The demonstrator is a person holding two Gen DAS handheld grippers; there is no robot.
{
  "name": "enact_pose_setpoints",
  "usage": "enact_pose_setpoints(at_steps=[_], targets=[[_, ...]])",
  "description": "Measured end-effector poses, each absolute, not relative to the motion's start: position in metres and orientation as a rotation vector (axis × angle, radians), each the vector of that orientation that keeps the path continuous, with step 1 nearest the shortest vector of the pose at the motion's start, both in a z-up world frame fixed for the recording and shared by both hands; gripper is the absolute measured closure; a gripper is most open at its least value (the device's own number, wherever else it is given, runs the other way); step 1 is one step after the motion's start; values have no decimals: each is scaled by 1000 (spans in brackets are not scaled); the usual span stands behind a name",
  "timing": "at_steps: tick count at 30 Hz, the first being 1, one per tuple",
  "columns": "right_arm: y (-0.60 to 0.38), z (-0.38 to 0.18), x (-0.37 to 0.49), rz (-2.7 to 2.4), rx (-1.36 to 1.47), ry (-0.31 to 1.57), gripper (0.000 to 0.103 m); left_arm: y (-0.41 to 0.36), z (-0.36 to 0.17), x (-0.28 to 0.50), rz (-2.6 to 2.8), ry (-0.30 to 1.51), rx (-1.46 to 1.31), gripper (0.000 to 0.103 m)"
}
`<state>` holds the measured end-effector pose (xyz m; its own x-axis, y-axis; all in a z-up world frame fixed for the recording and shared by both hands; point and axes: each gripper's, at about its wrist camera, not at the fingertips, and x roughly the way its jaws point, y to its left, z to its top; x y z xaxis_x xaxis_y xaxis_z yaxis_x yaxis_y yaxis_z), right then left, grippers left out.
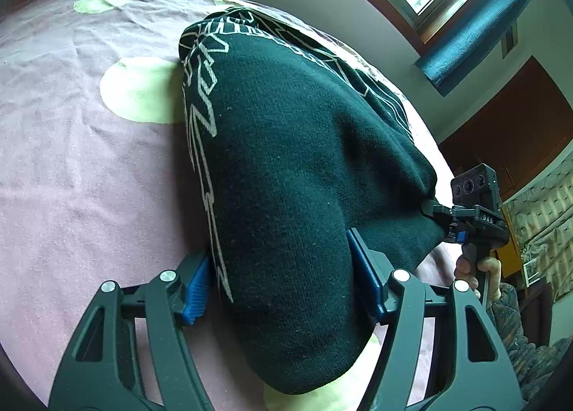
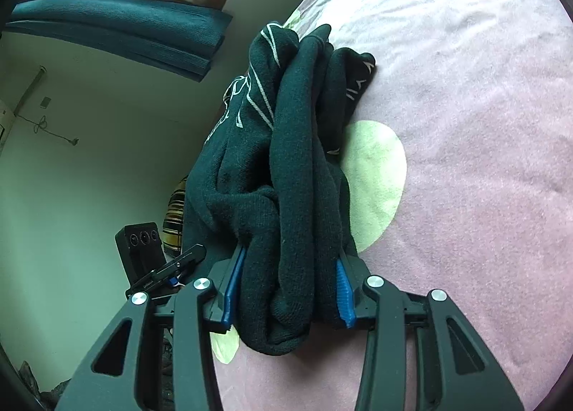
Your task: Fold small clothes
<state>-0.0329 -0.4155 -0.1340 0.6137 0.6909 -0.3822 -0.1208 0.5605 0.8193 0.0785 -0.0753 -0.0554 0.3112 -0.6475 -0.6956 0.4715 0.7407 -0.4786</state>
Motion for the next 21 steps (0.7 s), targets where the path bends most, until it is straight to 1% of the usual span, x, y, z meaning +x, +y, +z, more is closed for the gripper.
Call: enact_pose_setpoints(at_steps=[16, 19, 21], targets=[[-426, -139, -30, 575, 889, 757, 59, -73, -58, 78, -751, 1008, -209, 35], [-432, -140, -36, 564, 912, 750, 57, -71, -56, 74, -719, 1004, -211, 31], [-435, -140, -43, 544, 923, 745, 54, -69, -54, 68, -690, 991, -200, 27]])
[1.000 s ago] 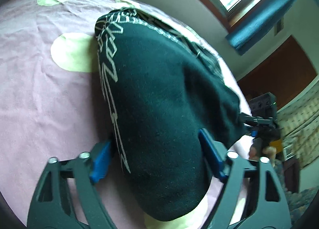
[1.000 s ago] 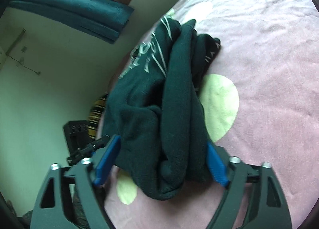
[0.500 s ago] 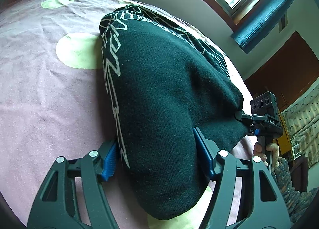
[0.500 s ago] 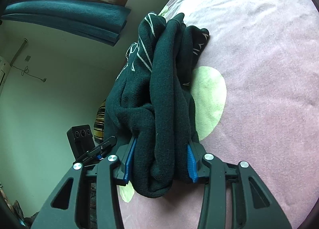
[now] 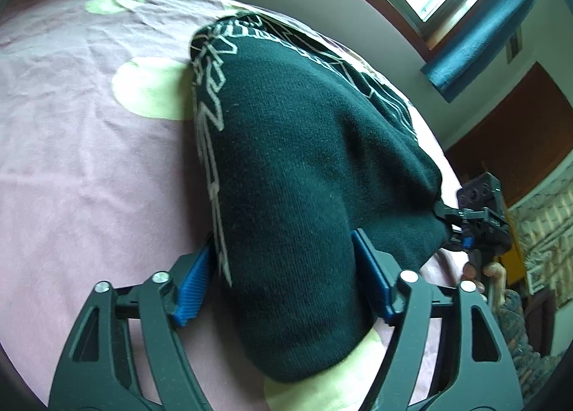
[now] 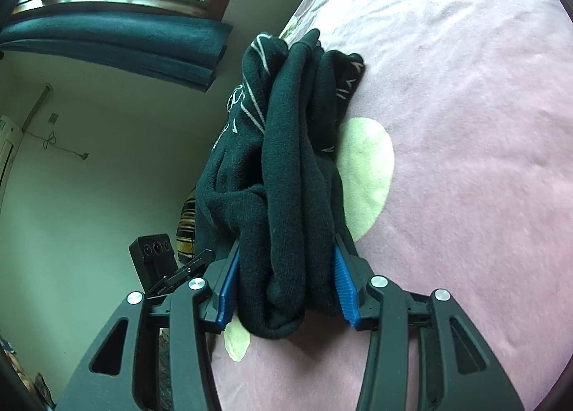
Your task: Fold small clothes
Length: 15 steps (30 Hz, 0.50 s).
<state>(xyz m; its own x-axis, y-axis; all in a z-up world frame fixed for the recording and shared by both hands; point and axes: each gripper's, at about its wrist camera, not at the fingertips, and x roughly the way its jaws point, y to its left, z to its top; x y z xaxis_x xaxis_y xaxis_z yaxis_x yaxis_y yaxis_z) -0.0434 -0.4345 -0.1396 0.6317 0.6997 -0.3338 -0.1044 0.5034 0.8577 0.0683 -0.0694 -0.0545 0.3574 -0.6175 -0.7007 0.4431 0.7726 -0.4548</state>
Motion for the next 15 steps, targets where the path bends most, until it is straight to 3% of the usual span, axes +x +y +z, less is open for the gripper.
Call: enact_pose_setpoints(at_steps=[7, 15], targets=[[-445, -142, -79, 473, 954, 729, 46, -57, -56, 46, -638, 981, -211, 24], [-430, -135, -121, 280, 808, 771, 36, -52, -37, 5, -463, 849, -82, 11]])
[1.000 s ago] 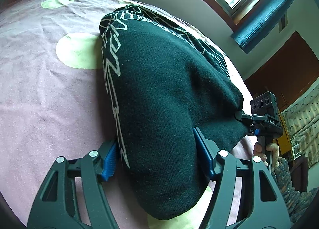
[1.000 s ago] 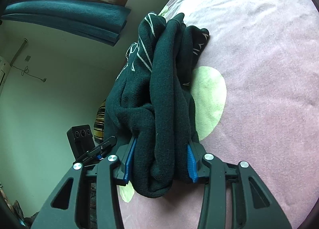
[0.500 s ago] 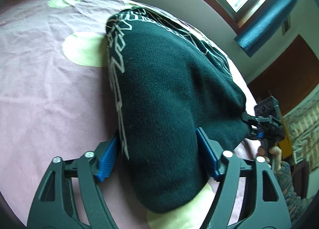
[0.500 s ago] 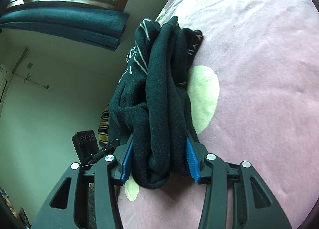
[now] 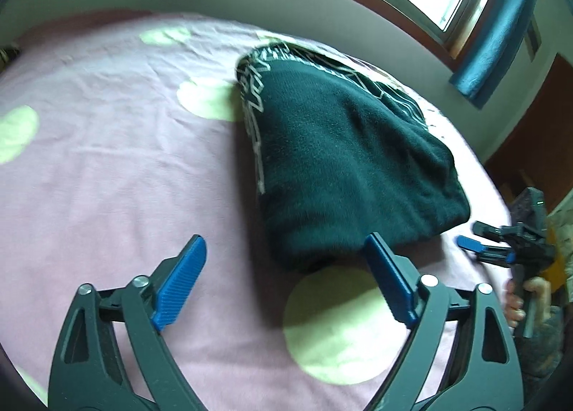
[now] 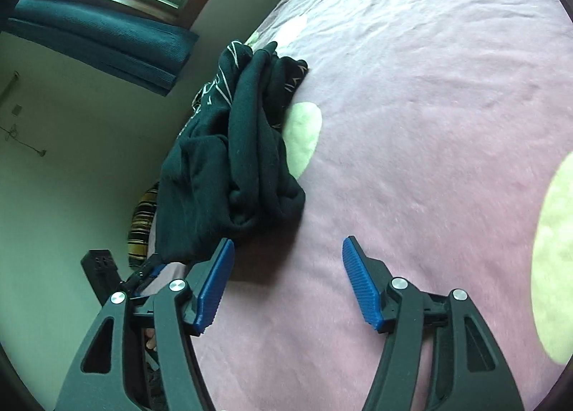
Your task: Fold small clothes
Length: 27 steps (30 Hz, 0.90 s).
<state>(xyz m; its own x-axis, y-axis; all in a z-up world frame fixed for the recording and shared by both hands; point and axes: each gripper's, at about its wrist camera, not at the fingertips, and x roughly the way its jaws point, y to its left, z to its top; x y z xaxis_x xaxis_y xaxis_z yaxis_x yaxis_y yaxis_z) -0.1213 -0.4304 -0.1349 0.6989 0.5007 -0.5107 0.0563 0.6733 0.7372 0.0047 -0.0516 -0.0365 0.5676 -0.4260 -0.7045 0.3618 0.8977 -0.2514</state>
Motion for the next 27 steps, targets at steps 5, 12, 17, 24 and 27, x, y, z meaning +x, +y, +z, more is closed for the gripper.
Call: enact_pose_setpoints(at_steps=[5, 12, 17, 24, 27], targets=[[-417, -131, -143, 184, 761, 772, 25, -59, -23, -22, -340, 762, 30, 6], [-380, -120, -156, 23, 556, 804, 23, -68, -11, -50, -272, 710, 51, 2], [-349, -111, -154, -34, 424, 800, 23, -79, -3, -65, -226, 687, 90, 2], [-328, -89, -159, -98, 310, 701, 19, -90, 10, -77, -177, 649, 129, 2], [-319, -82, -158, -118, 265, 671, 19, -92, 14, -77, -175, 652, 124, 2]])
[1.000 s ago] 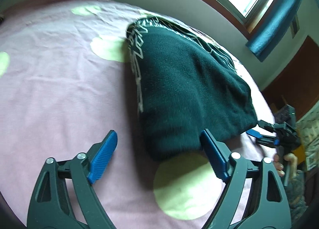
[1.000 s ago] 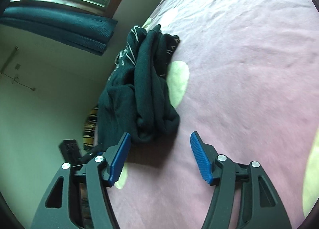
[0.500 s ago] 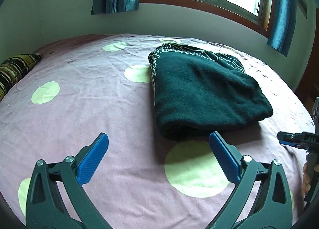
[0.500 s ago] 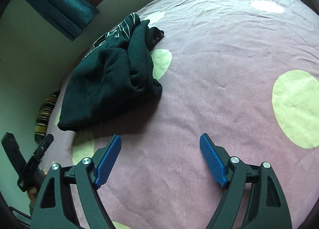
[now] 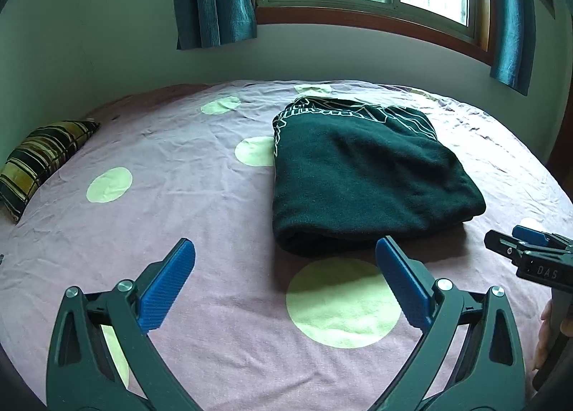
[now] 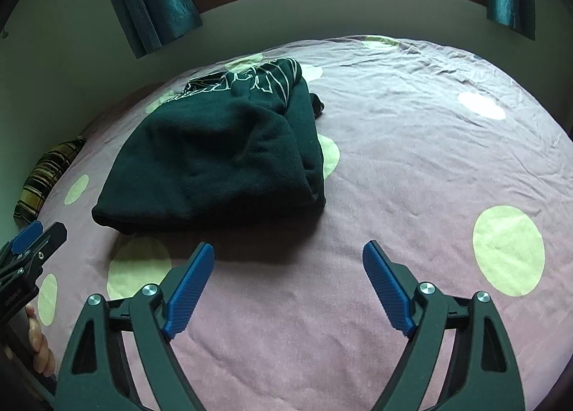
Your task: Fold small clothes
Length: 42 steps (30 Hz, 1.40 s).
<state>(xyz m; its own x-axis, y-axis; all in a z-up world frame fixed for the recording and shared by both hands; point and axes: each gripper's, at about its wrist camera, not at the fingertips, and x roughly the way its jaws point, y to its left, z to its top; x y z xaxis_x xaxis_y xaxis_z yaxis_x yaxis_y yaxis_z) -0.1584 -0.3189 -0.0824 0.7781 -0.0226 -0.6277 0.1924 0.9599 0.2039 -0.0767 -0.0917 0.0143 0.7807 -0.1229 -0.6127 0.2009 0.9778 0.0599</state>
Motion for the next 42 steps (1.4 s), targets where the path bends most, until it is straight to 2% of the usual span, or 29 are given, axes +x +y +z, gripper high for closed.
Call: enact_pose_setpoints(at_steps=[10, 42], targets=[[-302, -76, -163, -121, 189, 622, 18, -87, 14, -74, -142, 682, 90, 2], [-296, -84, -161, -120, 203, 655, 18, -84, 9, -75, -124, 705, 78, 2]])
